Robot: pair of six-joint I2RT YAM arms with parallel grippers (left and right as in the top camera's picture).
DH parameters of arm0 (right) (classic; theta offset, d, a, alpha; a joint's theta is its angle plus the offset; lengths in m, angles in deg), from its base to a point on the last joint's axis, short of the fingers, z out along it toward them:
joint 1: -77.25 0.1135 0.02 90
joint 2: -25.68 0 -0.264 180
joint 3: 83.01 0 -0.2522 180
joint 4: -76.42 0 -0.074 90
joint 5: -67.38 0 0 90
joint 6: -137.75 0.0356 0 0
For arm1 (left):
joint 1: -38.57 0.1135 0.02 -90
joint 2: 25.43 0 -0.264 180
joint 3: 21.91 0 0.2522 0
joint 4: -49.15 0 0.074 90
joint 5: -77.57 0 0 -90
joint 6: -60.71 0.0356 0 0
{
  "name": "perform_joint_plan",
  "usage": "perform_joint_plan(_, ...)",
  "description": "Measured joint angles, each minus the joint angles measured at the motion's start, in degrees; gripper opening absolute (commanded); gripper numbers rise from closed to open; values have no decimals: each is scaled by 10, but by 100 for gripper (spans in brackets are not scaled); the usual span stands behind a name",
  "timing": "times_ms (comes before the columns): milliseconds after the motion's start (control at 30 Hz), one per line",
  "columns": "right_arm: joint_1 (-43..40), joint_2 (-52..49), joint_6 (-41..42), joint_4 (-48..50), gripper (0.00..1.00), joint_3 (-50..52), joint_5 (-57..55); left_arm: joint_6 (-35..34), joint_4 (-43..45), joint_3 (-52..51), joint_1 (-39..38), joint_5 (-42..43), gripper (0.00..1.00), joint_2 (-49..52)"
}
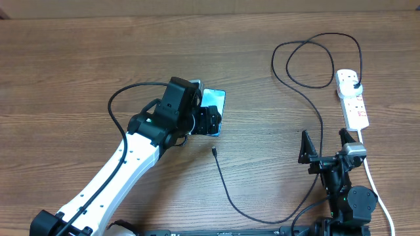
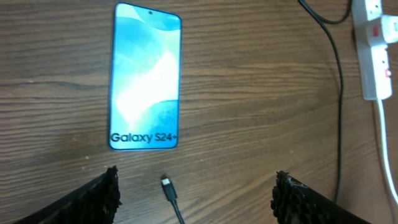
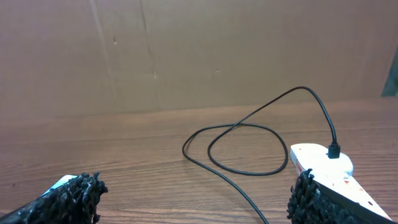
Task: Plug charger to phone and switch on socket
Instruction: 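Lower the left gripper onto the phone's top edge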
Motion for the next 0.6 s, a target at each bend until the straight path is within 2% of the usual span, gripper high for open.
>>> perform_joint_plan(67,0,0,0,0,100,0,0,0,0,0,0,-12,80,0)
perform_joint_plan(200,0,0,0,0,100,0,0,0,-8,0,0,-45,81,3)
perform_joint_plan(400,0,0,0,0,100,0,0,5,-70,36,0,-80,100,27)
perform_joint_plan(600,0,0,0,0,100,0,0,18,-216,256,0,-109,100,109)
